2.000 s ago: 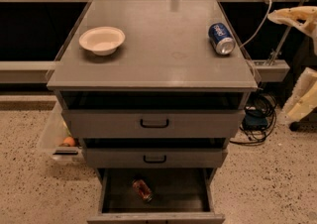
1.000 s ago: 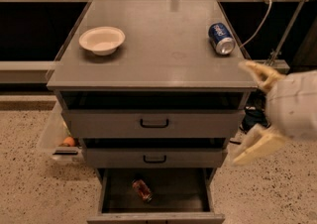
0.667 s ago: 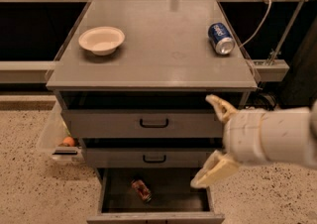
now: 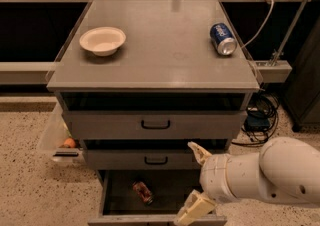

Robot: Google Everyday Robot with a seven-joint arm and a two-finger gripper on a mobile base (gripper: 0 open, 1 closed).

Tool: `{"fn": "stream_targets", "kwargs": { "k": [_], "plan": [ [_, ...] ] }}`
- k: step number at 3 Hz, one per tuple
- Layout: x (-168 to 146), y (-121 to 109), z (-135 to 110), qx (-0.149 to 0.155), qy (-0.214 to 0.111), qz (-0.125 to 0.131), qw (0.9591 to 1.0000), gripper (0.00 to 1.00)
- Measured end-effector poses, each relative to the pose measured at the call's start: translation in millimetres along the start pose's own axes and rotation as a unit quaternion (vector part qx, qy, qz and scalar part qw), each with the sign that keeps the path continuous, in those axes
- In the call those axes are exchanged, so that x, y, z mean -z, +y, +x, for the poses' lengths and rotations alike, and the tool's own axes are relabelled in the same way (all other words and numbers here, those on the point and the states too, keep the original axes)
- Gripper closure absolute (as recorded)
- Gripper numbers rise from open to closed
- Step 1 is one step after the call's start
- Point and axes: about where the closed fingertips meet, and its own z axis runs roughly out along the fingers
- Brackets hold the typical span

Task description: Pick coke can from bottom drawer and place on counter

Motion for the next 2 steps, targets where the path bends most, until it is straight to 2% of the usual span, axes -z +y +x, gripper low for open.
{"fn": "stream_targets", "kwargs": {
  "k": [1, 2],
  "plan": [
    [-11, 4, 6, -0.015, 0.007, -0.006, 0.9998, 0.0],
    [-61, 29, 41, -0.083, 0.008, -0.028, 0.9961, 0.0]
  ]
}}
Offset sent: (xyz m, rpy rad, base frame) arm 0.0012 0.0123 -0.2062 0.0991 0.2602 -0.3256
